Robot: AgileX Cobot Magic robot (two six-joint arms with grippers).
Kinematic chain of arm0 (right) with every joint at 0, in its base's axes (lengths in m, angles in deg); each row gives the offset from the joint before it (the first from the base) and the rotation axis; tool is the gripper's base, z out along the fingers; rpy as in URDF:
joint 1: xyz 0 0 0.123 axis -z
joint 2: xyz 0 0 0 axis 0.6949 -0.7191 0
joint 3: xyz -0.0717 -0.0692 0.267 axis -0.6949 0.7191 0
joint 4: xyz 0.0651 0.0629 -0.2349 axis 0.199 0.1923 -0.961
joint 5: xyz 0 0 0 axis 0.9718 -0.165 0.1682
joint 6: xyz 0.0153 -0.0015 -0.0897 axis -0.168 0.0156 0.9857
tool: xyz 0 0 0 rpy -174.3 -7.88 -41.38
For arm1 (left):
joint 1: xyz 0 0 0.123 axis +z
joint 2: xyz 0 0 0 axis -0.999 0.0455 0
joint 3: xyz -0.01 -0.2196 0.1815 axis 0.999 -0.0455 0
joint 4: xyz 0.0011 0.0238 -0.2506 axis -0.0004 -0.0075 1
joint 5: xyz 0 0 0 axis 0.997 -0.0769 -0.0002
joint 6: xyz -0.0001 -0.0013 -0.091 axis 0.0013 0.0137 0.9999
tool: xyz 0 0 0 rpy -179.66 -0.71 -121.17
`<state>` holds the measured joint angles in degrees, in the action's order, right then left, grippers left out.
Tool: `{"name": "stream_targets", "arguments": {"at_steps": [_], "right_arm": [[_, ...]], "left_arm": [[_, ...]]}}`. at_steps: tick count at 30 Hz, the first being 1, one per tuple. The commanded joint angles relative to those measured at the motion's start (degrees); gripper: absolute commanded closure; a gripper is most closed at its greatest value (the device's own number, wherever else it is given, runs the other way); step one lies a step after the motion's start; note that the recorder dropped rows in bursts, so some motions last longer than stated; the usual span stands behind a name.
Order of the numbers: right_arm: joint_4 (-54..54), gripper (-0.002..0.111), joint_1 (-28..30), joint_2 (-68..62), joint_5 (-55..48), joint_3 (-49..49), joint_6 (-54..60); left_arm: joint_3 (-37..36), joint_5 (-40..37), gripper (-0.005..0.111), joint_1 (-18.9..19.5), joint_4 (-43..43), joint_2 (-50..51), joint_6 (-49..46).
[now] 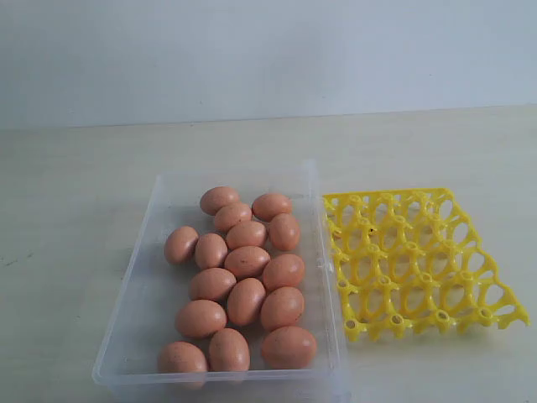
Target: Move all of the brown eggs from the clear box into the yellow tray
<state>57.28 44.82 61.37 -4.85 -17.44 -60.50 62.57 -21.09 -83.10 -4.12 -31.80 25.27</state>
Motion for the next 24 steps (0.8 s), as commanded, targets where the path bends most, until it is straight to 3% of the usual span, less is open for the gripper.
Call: {"name": "stream_targets", "arguments": {"at_steps": [1,8,11,13,15,19,24], "right_arm": [[-0.3,0.108,0.2,0.4,0.4,0.3,0.3],[-1.3,0.108,0.2,0.4,0.4,0.3,0.3],[-8.5,0.108,0.2,-1.3,-2.0,-7.7,0.4],[-10.2,0.108,0.2,-7.6,-12.7,-16.5,0.4],[-10.3,0.108,0.2,-14.9,-16.6,-25.1,1.3],[-14.0,0.108,-0.2,-25.5,-17.1,-36.4,5.0],[-13.3,0.108,-0.2,-33.4,-18.5,-40.9,5.4]], "left_arm": [[0.2,0.5,0.107,-0.3,0.0,0.0,0.2],[0.2,0.5,0.107,-0.3,0.0,0.0,0.2],[0.2,0.5,0.107,-0.3,0.0,0.0,0.2],[0.2,0.5,0.107,-0.3,0.0,0.0,0.2],[0.2,0.5,0.107,-0.3,0.0,0.0,0.2],[0.2,0.5,0.107,-0.3,0.0,0.0,0.2],[0.2,0.5,0.107,-0.3,0.0,0.0,0.2]]}}
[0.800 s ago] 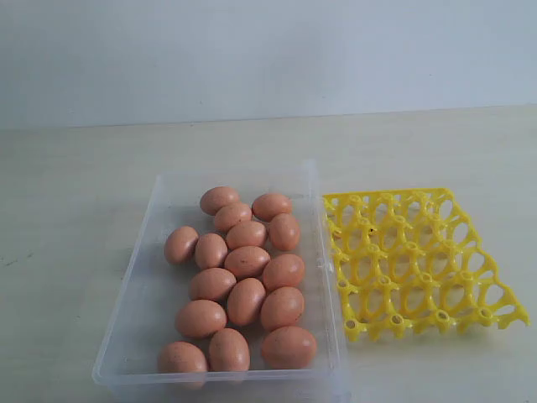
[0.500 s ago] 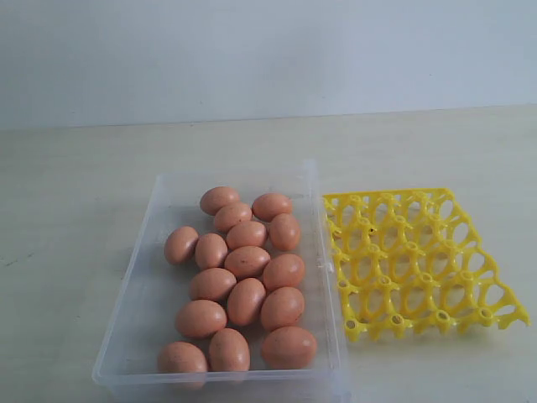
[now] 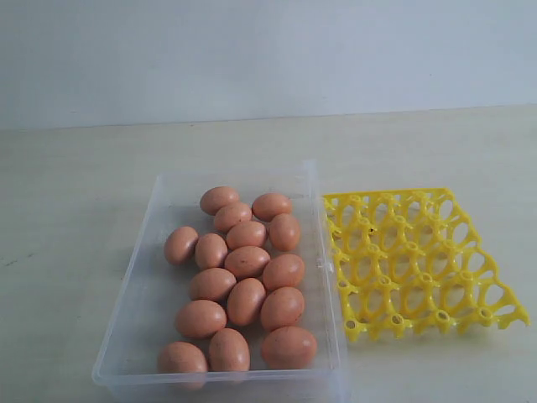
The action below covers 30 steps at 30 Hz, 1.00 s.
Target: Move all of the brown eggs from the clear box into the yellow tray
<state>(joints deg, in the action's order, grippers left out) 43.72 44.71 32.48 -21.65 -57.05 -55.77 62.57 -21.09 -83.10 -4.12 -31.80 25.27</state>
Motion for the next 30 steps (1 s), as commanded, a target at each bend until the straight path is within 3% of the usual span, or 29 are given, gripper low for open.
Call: {"name": "stream_targets", "arguments": {"at_steps": [1,13,17,22,27,30], "right_arm": [[1.2,0.108,-0.1,-5.4,-2.7,-1.3,0.6],[4.6,0.107,-0.1,-16.9,-18.3,-1.4,5.2],[11.5,0.097,-0.1,-22.3,-26.9,-3.5,10.8],[16.9,0.088,-0.2,-28.2,-28.7,-7.9,13.8],[13.8,0.068,-4.8,-33.1,-27.4,-11.1,17.2],[8.9,0.057,-9.1,-34.6,-21.2,-11.9,18.9]], "left_arm": [[0.2,0.5,0.107,-0.3,0.0,0.0,0.2],[0.2,0.5,0.107,-0.3,0.0,0.0,0.2],[0.2,0.5,0.107,-0.3,0.0,0.0,0.2],[0.2,0.5,0.107,-0.3,0.0,0.0,0.2],[0.2,0.5,0.107,-0.3,0.0,0.0,0.2],[0.2,0.5,0.107,-0.3,0.0,0.0,0.2]]}}
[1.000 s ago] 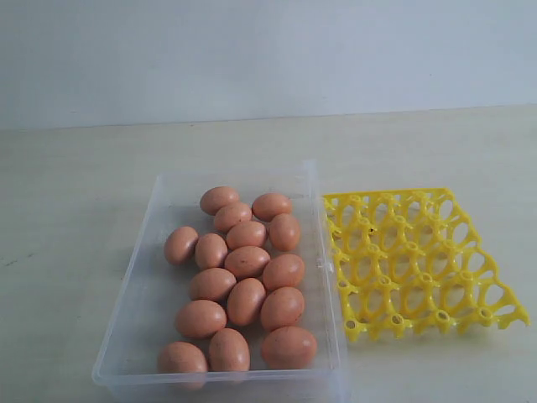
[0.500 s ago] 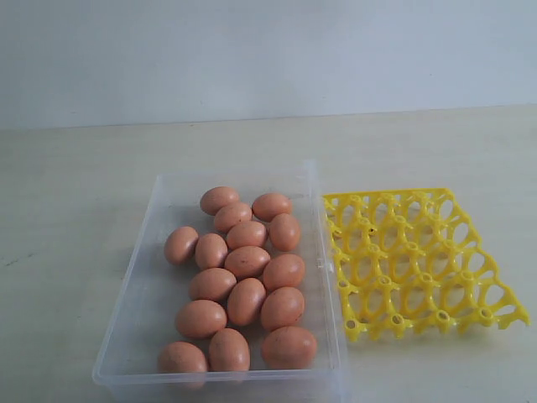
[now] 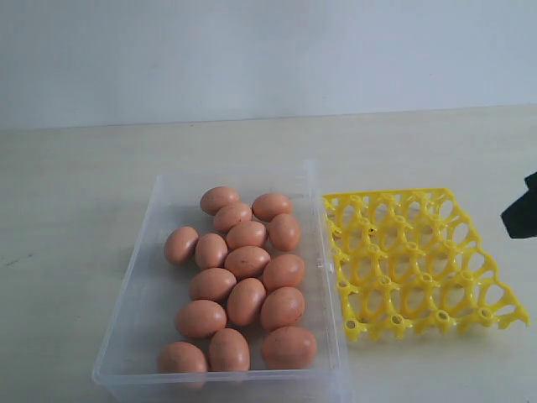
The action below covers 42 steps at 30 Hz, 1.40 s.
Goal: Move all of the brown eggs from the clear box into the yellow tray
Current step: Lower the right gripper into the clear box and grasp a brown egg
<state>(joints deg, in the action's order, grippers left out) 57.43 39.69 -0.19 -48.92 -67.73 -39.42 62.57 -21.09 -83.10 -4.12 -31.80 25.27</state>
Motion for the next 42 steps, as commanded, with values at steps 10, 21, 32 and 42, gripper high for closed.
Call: {"name": "stream_targets", "arguments": {"at_steps": [10,21,32,42], "right_arm": [[-4.6,0.059,-13.7,-15.0,16.6,-6.7,5.1],[-1.3,0.06,-26.7,-35.1,7.4,-18.6,-2.7],[7.4,0.06,-32.4,-41.8,17.5,-21.0,-4.8],[8.1,0.06,-33.7,-50.7,13.6,-27.1,-9.3]], "left_arm": [[0.2,0.5,0.107,-0.3,0.0,0.0,0.2],[0.2,0.5,0.107,-0.3,0.0,0.0,0.2],[0.2,0.5,0.107,-0.3,0.0,0.0,0.2],[0.2,0.5,0.107,-0.3,0.0,0.0,0.2]]}}
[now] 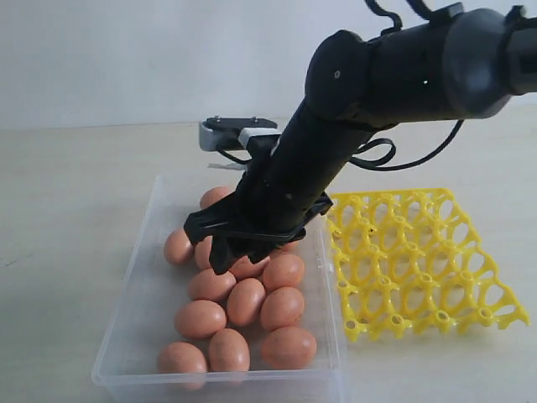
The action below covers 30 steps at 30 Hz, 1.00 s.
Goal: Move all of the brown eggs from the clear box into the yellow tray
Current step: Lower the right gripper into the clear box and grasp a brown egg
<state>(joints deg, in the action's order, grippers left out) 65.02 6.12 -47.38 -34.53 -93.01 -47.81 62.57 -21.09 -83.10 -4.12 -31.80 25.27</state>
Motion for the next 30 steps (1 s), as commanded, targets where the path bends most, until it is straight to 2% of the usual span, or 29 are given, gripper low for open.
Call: {"name": "stream_targets", "arguments": {"at_steps": [1,10,16,24,30], "right_arm": [[0.8,0.06,-0.1,-4.5,-1.1,-2.2,-0.9],[0.1,0.06,0.9,-10.9,-4.2,-3.1,-0.3],[-1.2,0.053,1.8,-11.8,-7.2,-3.1,1.5],[-1.1,0.053,1.8,-11.8,-5.2,-3.1,3.2],[-0.6,0.058,1.8,-11.8,-2.6,-3.1,3.3]], "left_arm": [[0.2,0.5,0.107,-0.3,0.0,0.0,0.2],[0.2,0.5,0.107,-0.3,0.0,0.0,0.2],[0.2,0.5,0.107,-0.3,0.0,0.0,0.2],[0.2,0.5,0.107,-0.3,0.0,0.0,0.2],[0.2,0.5,0.107,-0.3,0.0,0.0,0.2]]}}
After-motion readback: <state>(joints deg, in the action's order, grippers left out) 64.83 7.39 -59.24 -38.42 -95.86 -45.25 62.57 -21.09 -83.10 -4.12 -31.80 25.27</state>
